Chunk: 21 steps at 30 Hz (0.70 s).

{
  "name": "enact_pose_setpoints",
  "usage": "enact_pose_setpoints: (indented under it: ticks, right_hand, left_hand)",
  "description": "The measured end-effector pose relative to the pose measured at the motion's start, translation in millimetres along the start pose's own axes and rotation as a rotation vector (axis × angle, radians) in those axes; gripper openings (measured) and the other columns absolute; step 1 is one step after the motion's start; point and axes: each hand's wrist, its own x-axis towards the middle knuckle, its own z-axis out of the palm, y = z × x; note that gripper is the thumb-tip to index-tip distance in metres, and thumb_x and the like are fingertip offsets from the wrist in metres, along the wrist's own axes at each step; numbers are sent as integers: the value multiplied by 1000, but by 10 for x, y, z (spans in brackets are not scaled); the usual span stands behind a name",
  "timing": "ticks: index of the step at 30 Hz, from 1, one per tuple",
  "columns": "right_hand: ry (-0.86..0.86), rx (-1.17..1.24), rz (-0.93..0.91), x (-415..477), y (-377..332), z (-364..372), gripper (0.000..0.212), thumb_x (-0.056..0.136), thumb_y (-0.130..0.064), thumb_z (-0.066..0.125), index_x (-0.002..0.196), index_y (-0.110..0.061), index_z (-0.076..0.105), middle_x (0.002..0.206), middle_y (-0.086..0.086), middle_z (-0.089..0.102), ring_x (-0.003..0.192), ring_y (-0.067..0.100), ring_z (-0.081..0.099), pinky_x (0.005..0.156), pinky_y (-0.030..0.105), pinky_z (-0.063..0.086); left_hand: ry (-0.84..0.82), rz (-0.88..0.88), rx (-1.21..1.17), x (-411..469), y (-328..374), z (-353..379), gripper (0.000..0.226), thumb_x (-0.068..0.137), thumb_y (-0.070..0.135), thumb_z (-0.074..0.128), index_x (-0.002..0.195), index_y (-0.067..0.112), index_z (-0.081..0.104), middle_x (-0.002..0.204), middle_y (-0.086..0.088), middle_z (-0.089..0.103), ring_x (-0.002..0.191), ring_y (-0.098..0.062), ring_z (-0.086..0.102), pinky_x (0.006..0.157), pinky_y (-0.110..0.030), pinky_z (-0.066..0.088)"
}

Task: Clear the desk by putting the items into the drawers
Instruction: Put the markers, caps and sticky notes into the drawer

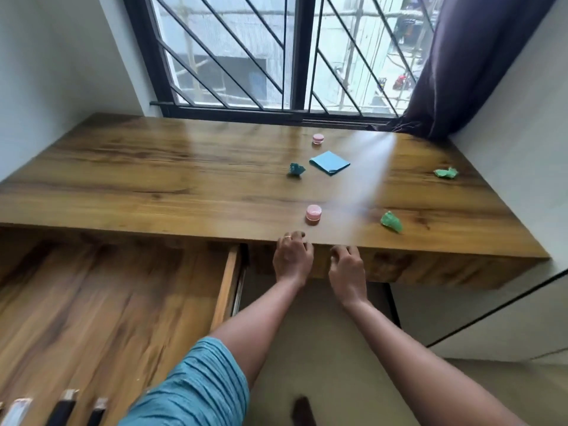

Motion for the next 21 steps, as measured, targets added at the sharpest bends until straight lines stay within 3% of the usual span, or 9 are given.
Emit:
enact_pose_setpoints:
  ticks: [6, 10, 21]
  right_hand:
    - [-73, -39, -103, 860, 154, -69, 23, 90, -2, 53, 109, -1, 65, 112, 19, 59, 96, 33, 61, 84, 32, 48]
    - [-86, -11, -121, 1315, 171, -86, 24, 91, -3, 53, 112, -2, 64, 116, 18, 58, 99, 33, 60, 86, 34, 49]
    - [-261, -36, -192, 3131, 35, 222, 31, 92, -8, 49, 122, -3, 55, 129, 19, 43, 112, 39, 51, 94, 38, 43]
  left_hand:
    - [-63, -13, 42, 688, 280, 210, 60, 88, 36, 59, 138, 14, 37, 141, -9, 43, 128, -28, 42, 106, -38, 37]
    - [-113, -2, 88, 854, 376, 322, 54, 94, 30, 51, 143, 18, 31, 142, -11, 43, 129, -27, 42, 107, -36, 37]
    - [106, -64, 1, 1580, 392, 431, 58, 93, 25, 55, 144, 10, 33, 143, -13, 41, 131, -26, 40, 109, -28, 31]
